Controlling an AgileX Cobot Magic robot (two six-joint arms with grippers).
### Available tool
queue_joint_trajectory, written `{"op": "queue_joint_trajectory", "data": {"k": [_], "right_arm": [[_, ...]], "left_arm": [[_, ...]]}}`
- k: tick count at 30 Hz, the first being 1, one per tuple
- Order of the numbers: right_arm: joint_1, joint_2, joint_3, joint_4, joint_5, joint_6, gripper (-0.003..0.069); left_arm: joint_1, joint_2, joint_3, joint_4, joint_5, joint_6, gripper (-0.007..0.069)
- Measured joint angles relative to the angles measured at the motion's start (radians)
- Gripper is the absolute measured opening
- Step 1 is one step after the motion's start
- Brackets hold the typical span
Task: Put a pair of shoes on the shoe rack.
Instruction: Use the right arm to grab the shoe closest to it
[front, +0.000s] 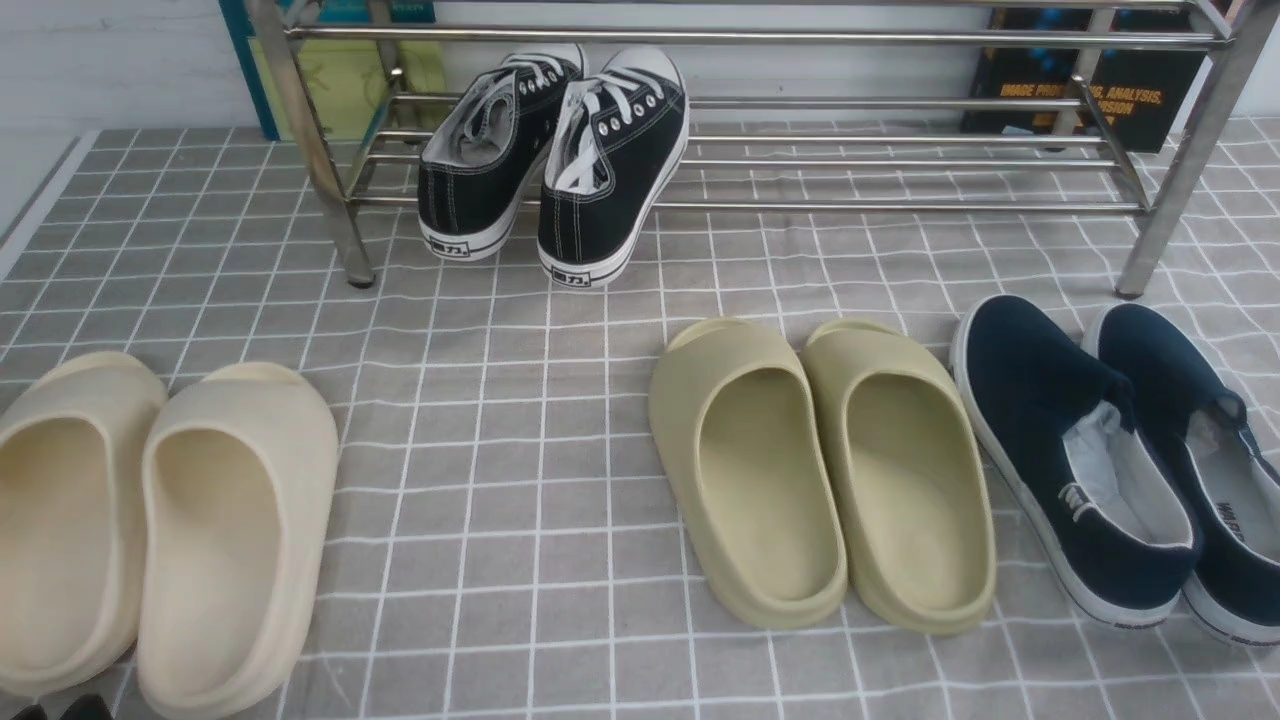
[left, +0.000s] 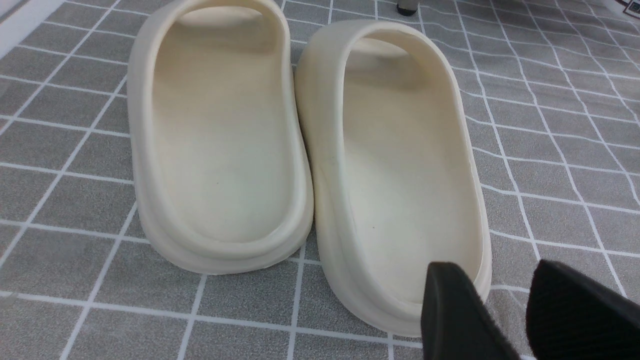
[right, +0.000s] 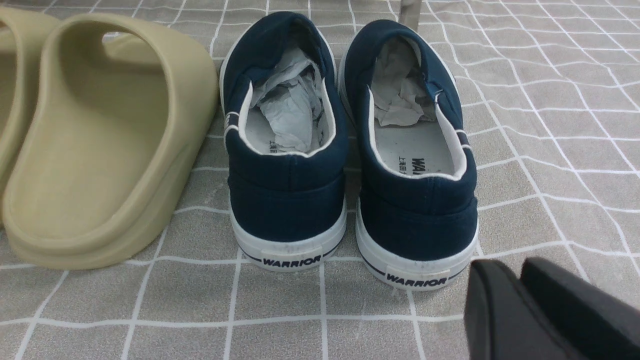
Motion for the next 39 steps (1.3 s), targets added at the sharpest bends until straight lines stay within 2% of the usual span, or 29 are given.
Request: {"op": "queue_joint_trajectory", "data": {"k": [39], "right_arm": [[0.000,0.000,0.000,-0.022,0.000,0.000,0.0153]], "left_arm": [[0.000,0.000,0.000,0.000,0.000,0.000,0.0238]]}}
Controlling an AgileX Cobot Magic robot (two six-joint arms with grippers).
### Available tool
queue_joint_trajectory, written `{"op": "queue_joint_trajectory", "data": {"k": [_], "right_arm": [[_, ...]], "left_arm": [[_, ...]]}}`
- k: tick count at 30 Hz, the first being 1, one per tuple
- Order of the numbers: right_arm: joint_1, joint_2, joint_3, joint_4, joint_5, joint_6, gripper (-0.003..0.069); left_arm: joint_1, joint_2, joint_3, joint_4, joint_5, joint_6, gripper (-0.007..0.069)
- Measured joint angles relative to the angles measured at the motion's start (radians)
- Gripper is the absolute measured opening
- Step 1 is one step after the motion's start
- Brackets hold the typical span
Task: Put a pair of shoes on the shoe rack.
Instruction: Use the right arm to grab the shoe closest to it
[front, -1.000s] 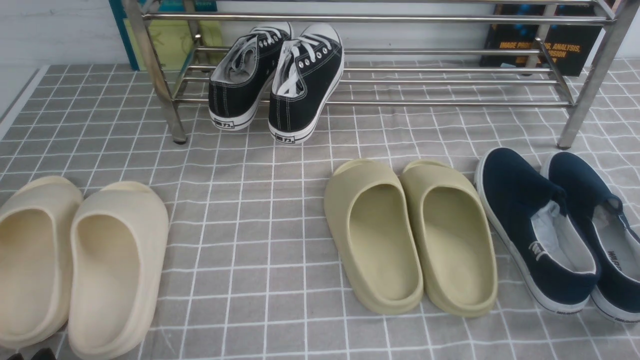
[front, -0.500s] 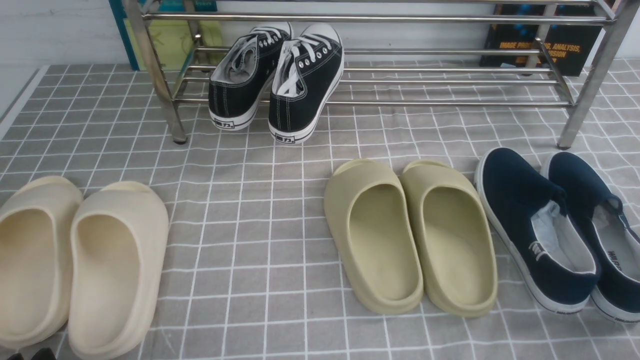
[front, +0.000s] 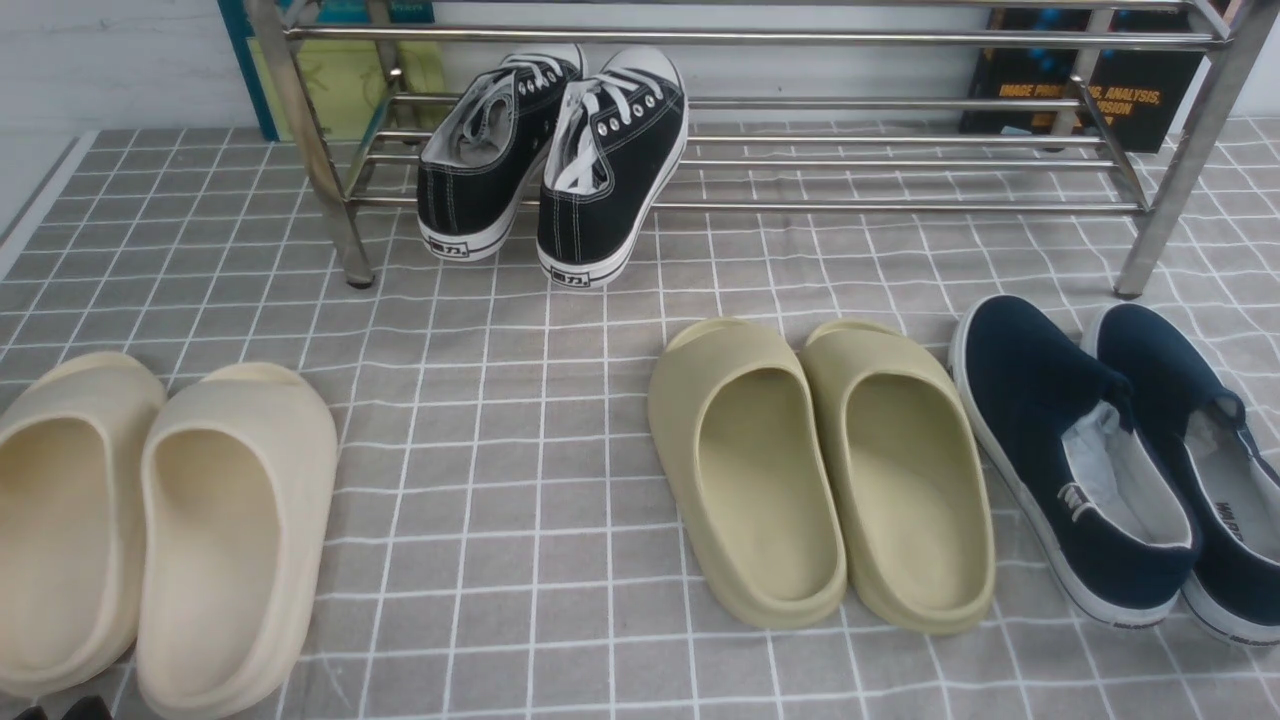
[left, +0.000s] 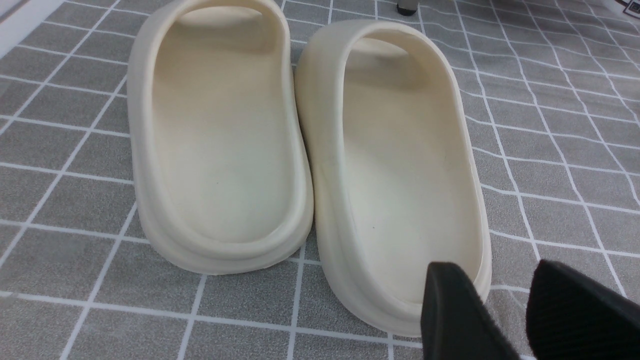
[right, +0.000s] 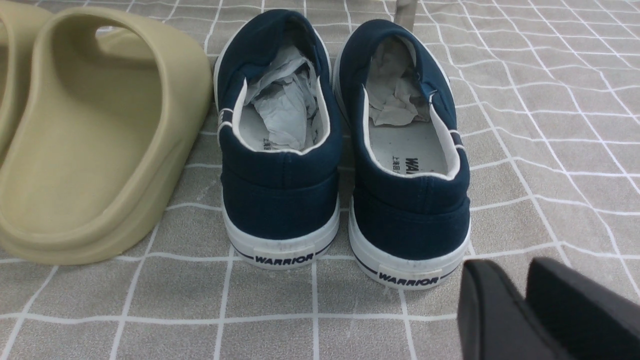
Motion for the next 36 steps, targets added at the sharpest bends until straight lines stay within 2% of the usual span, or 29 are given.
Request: {"op": "queue_joint_trajectory", "data": {"k": [7,9,11,12,14,15,16,17,18,20,22,27,31,34,36], "right_arm": [[0.000,0.000,0.000,0.008,0.000,0.000,0.0162],[0.000,0.000,0.000,0.068,0.000,0.013,0.0163],[0.000,0.000,0.000,0.189,0.000,0.056,0.0164],[0.000,0.000,0.000,0.203,0.000,0.067,0.0164],[0.000,0.000,0.002,0.344,0.003,0.134,0.0165],[0.000,0.000,0.004,0.430,0.005,0.167,0.0166],[0.000,0.000,0.008,0.569,0.009,0.243,0.0167],[0.000,0.000,0.008,0.586,0.009,0.250,0.0167],[0.000,0.000,0.009,0.709,0.015,0.299,0.0171],[0.000,0.000,0.009,0.823,0.015,0.323,0.0174],[0.000,0.000,0.009,0.864,0.011,0.322,0.0176],[0.000,0.000,0.009,0.871,-0.050,0.285,0.0183],[0.000,0.000,0.009,0.872,-0.060,0.179,0.0183],[0.000,0.001,-0.056,0.867,-0.047,0.000,0.0168],[0.000,0.033,-0.123,0.841,-0.038,-0.091,0.0125]], "left_arm": [[0.000,0.000,0.000,0.000,0.000,0.000,0.0238],[0.000,0.000,0.000,0.000,0.000,0.000,0.0238],[0.000,0.000,0.000,0.000,0.000,0.000,0.0238],[0.000,0.000,0.000,0.000,0.000,0.000,0.0238],[0.000,0.000,0.000,0.000,0.000,0.000,0.0238],[0.000,0.000,0.000,0.000,0.000,0.000,0.0238],[0.000,0.000,0.000,0.000,0.000,0.000,0.0239],[0.000,0.000,0.000,0.000,0.000,0.000,0.0239],[0.000,0.000,0.000,0.000,0.000,0.000,0.0239],[0.000,0.000,0.000,0.000,0.000,0.000,0.0239],[0.000,0.000,0.000,0.000,0.000,0.000,0.0239],[0.000,0.000,0.000,0.000,0.000,0.000,0.0239],[0.000,0.000,0.000,0.000,0.000,0.000,0.0239],[0.000,0.000,0.000,0.000,0.000,0.000,0.0239],[0.000,0.000,0.000,0.000,0.000,0.000,0.0239]]}}
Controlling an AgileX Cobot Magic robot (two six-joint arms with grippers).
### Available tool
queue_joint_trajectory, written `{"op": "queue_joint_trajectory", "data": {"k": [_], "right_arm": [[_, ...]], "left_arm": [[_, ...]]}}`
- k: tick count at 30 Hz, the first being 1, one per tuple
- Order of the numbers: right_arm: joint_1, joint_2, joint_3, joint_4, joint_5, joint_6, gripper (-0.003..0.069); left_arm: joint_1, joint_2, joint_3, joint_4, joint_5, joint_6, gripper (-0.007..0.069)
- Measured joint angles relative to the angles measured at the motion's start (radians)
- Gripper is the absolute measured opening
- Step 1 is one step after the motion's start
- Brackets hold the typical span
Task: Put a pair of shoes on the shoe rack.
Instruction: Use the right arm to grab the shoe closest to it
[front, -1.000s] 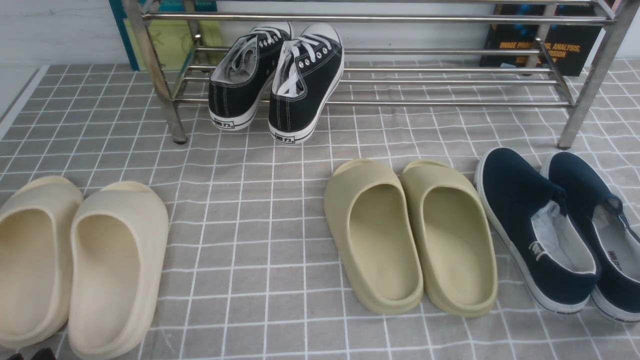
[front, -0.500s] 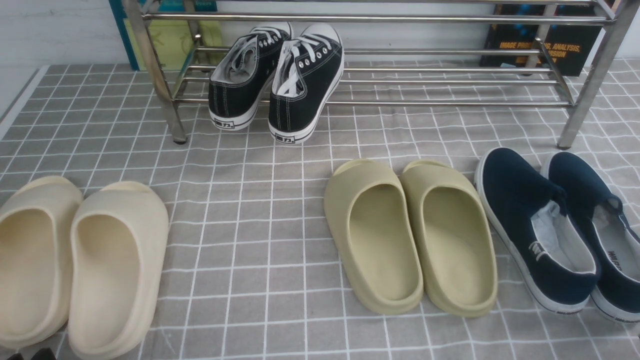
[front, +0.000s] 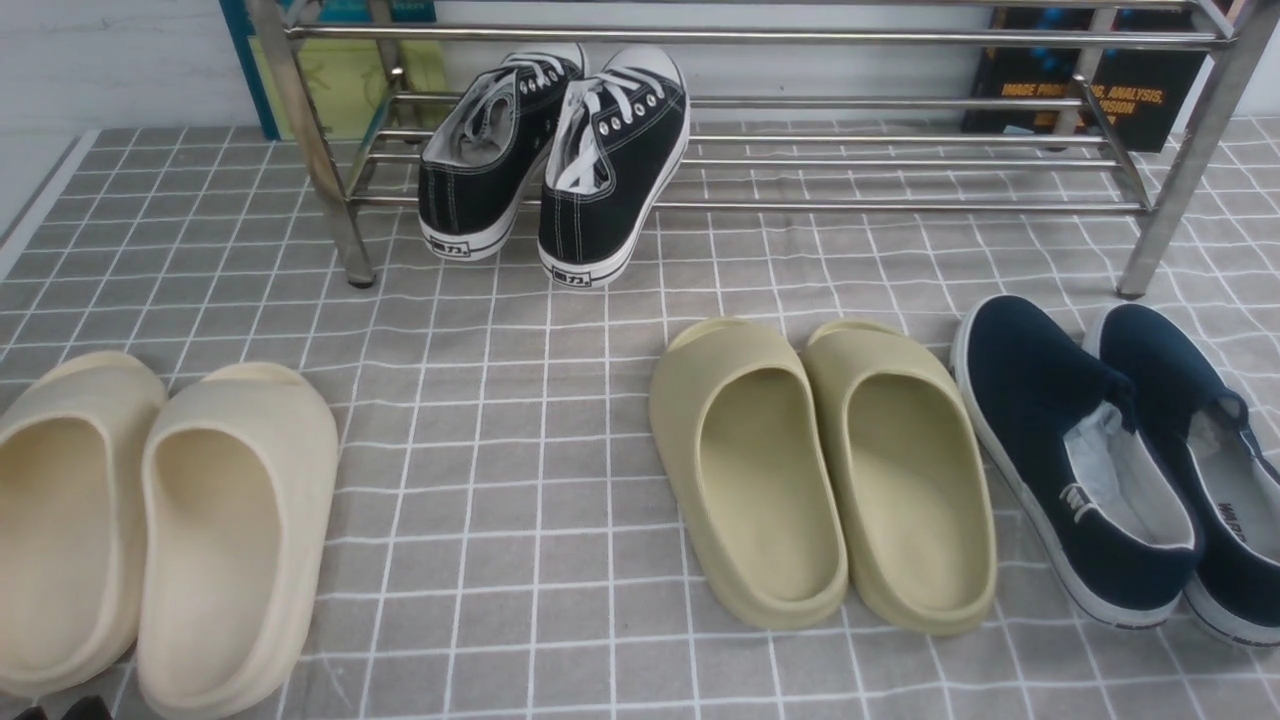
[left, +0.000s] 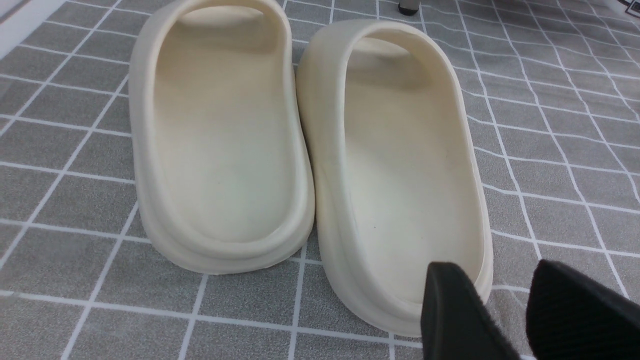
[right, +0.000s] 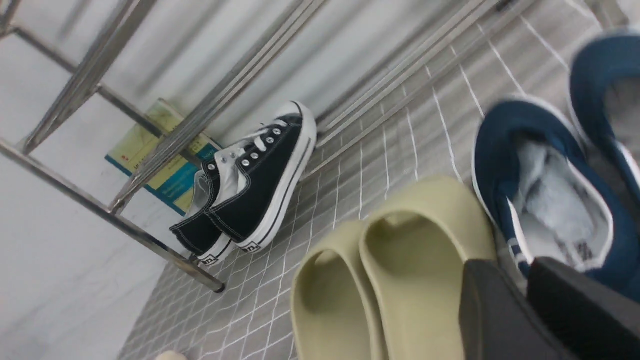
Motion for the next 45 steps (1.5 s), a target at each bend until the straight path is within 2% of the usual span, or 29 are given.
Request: {"op": "queue_joint_trajectory", "data": {"k": [2,3,4,5,6,7,10,15,19,23,24,25,29,30,32,34,36,39,41,42,43,45], "right_arm": [[0.000,0.044,-0.064,-0.038,0.023,-0.040,0.0074],[0.000,0.137,-0.148,-0.124,0.072,-0.072,0.0016],[0.000,0.137,-0.159,-0.136,0.079,-0.072,0.0011],[0.000,0.253,-0.268,-0.237,0.171,-0.089,-0.0003],[0.000,0.267,-0.268,-0.250,0.171,-0.090,-0.0003],[0.000,0.365,-0.358,-0.341,0.263,-0.094,-0.0003],[0.000,0.578,-0.557,-0.515,0.489,-0.098,-0.0003],[0.042,0.855,-0.753,-0.628,0.676,-0.110,-0.0003],[0.125,0.992,-0.808,-0.671,0.696,-0.113,0.0000],[0.247,1.169,-0.844,-0.773,0.704,-0.054,0.0016],[0.253,1.169,-0.845,-0.777,0.704,-0.050,0.0018],[0.295,1.244,-0.858,-0.818,0.691,-0.011,0.0033],[0.343,1.342,-0.887,-0.884,0.648,0.057,0.0096],[0.350,1.391,-0.902,-0.916,0.623,0.085,0.0150],[0.351,1.425,-0.911,-0.932,0.601,0.105,0.0200],[0.351,1.503,-0.919,-0.963,0.543,0.138,0.0321],[0.351,1.553,-0.919,-0.965,0.513,0.145,0.0382],[0.351,1.625,-0.919,-0.952,0.493,0.152,0.0410],[0.351,1.652,-0.919,-0.945,0.490,0.152,0.0394],[0.351,1.680,-0.919,-0.933,0.488,0.152,0.0337],[0.351,1.680,-0.919,-0.932,0.488,0.152,0.0326],[0.351,1.688,-0.921,-0.921,0.495,0.152,0.0153]], "left_arm": [[0.000,0.000,0.000,0.000,0.000,0.000,0.0239],[0.000,0.000,0.000,0.000,0.000,0.000,0.0239],[0.000,0.000,0.000,0.000,0.000,0.000,0.0239],[0.000,0.000,0.000,0.000,0.000,0.000,0.0239],[0.000,0.000,0.000,0.000,0.000,0.000,0.0239],[0.000,0.000,0.000,0.000,0.000,0.000,0.0239],[0.000,0.000,0.000,0.000,0.000,0.000,0.0239],[0.000,0.000,0.000,0.000,0.000,0.000,0.0239],[0.000,0.000,0.000,0.000,0.000,0.000,0.0239],[0.000,0.000,0.000,0.000,0.000,0.000,0.0239],[0.000,0.000,0.000,0.000,0.000,0.000,0.0239],[0.000,0.000,0.000,0.000,0.000,0.000,0.0239],[0.000,0.000,0.000,0.000,0.000,0.000,0.0239],[0.000,0.000,0.000,0.000,0.000,0.000,0.0239],[0.000,0.000,0.000,0.000,0.000,0.000,0.0239],[0.000,0.000,0.000,0.000,0.000,0.000,0.0239],[0.000,0.000,0.000,0.000,0.000,0.000,0.0239],[0.000,0.000,0.000,0.000,0.000,0.000,0.0239],[0.000,0.000,0.000,0.000,0.000,0.000,0.0239],[0.000,0.000,0.000,0.000,0.000,0.000,0.0239],[0.000,0.000,0.000,0.000,0.000,0.000,0.0239],[0.000,0.000,0.000,0.000,0.000,0.000,0.0239]]}}
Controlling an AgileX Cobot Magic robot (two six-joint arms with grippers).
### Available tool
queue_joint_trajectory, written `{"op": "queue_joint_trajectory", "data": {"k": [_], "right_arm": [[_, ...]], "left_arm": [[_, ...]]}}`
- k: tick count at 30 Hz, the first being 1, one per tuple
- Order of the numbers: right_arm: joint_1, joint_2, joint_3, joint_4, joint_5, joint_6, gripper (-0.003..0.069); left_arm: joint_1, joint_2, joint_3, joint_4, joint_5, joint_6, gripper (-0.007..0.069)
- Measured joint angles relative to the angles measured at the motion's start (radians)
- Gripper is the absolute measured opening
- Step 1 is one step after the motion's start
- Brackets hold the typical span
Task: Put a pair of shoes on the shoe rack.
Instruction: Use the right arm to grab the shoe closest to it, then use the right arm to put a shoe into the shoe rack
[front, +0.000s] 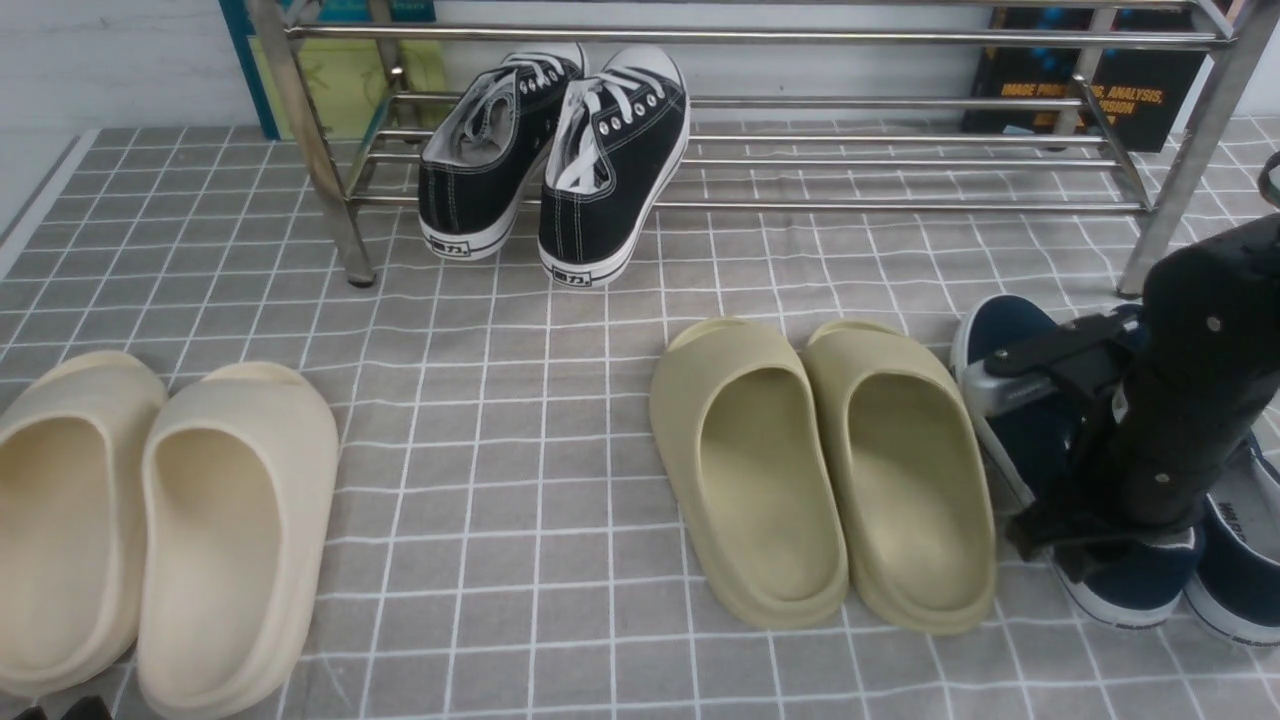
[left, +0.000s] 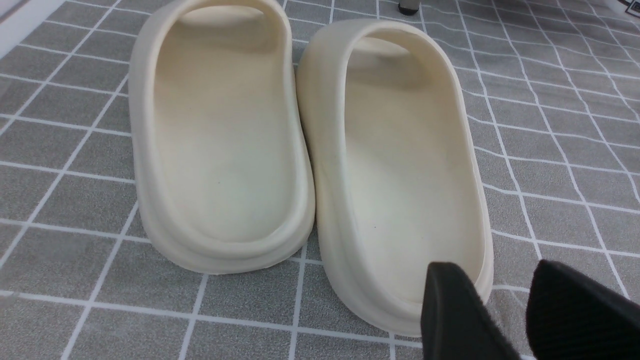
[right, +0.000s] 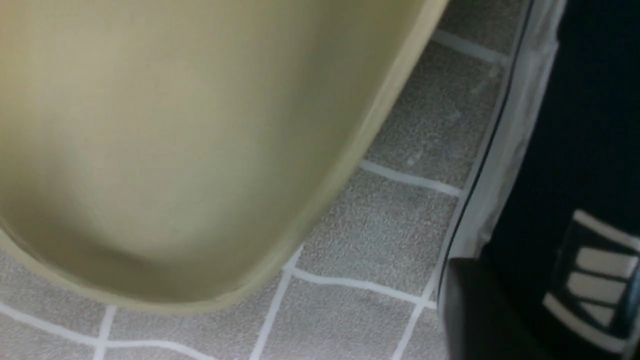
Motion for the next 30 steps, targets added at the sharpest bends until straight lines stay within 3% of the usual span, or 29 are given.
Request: {"op": "queue_joint_trajectory", "data": {"k": [1,4,9,14,30], "right_arm": [[0.000,-0.005,-0.004,0.007,0.008,0.000,0.0086],[0.000,-0.035,-0.026,0.012,0.072,-0.005,0.0038],[0.000,-0.128,-0.146,0.030,0.225,-0.043,0.0040],[0.000,-0.122,-0.274,0.058,0.263,-0.094,0.0040],[0.000,0.327,-0.842,0.025,0.311,-0.114,0.0040]], "left_arm": [[0.000,0.000,0.000,0.000,0.000,0.000,0.0239],[0.000,0.000,0.000,0.000,0.000,0.000,0.0239],[0.000,0.000,0.000,0.000,0.000,0.000,0.0239],[0.000,0.000,0.000,0.000,0.000,0.000,0.0239],[0.000,0.000,0.000,0.000,0.000,0.000,0.0239]]}}
